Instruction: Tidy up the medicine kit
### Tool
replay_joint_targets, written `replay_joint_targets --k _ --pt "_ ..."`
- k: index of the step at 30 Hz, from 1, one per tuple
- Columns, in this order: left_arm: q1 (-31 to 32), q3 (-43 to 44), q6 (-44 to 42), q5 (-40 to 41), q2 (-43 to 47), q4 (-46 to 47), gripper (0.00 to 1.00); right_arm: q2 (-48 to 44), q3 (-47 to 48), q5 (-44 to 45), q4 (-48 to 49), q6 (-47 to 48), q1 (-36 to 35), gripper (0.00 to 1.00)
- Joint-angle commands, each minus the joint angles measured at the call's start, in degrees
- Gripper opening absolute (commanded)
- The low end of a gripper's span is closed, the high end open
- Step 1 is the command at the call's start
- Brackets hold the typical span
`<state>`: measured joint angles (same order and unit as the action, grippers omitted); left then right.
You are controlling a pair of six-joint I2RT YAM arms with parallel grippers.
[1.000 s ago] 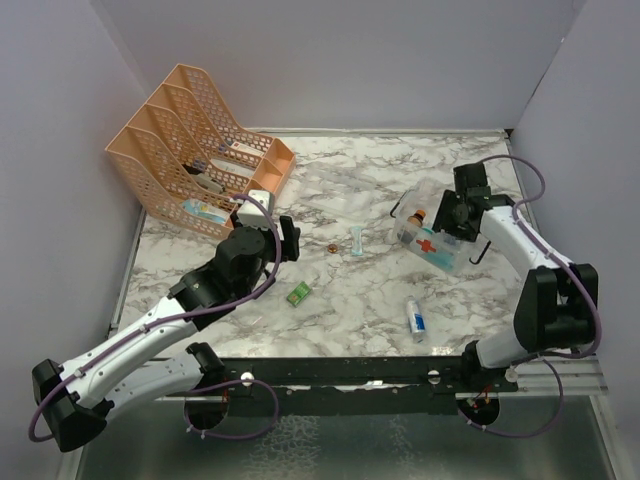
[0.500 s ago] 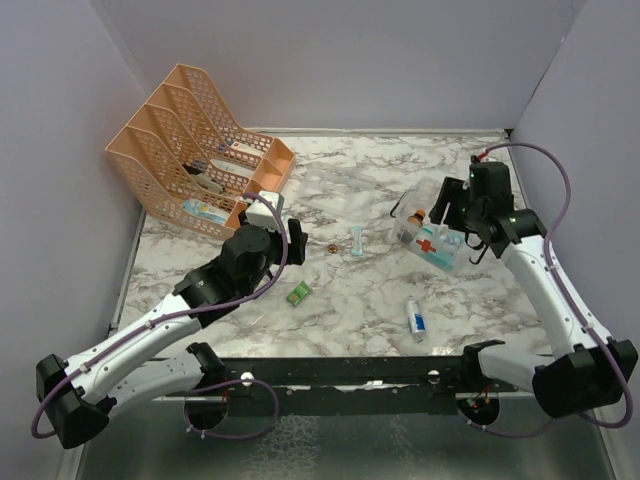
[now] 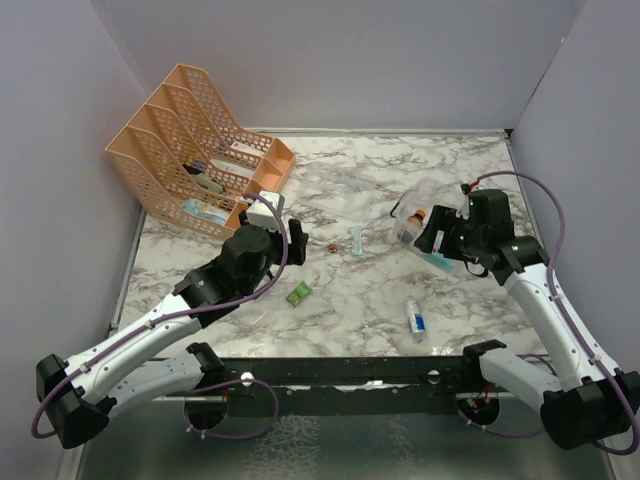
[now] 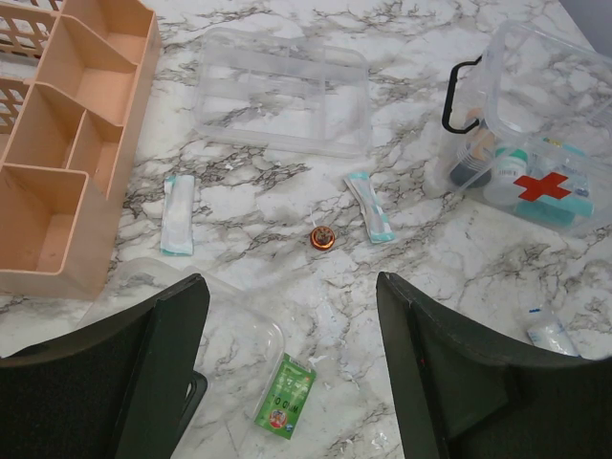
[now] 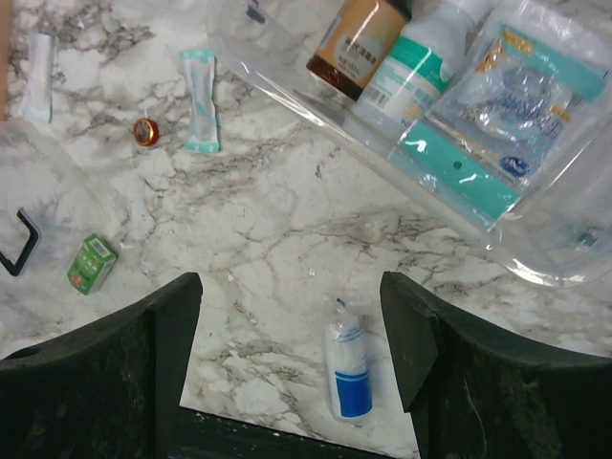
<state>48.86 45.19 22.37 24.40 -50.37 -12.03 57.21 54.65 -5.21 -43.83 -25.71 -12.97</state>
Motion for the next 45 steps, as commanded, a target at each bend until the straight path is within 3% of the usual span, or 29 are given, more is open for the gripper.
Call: replay_joint_targets --k 1,21,27,34,45 --pt "-0.2 1.1 -1.1 -1.0 -0.2 1.5 0.74 -1.0 -3.9 -2.6 -1.5 -2.7 -0.4 0.76" --pt "-0.2 1.0 -0.8 -2.0 -3.8 2.0 0.75 -6.1 -15.3 6.5 -3.7 -21.7 -2.7 0.72" --pt "-0.2 0.8 -0.7 -2.1 -4.4 2.2 0.75 -4.0 -19.4 3.3 -0.1 -21.7 -3.2 0.72" --pt "-0.1 0.4 -0.5 -1.3 -4.9 2.4 0.75 -2.8 -26.1 -1.5 6.0 -22.2 -4.8 0.66" --pt "-0.1 0.5 -0.5 -1.0 -4.6 2.2 0.75 4.4 -25.0 2.1 7.8 -23.6 -13.5 0.51"
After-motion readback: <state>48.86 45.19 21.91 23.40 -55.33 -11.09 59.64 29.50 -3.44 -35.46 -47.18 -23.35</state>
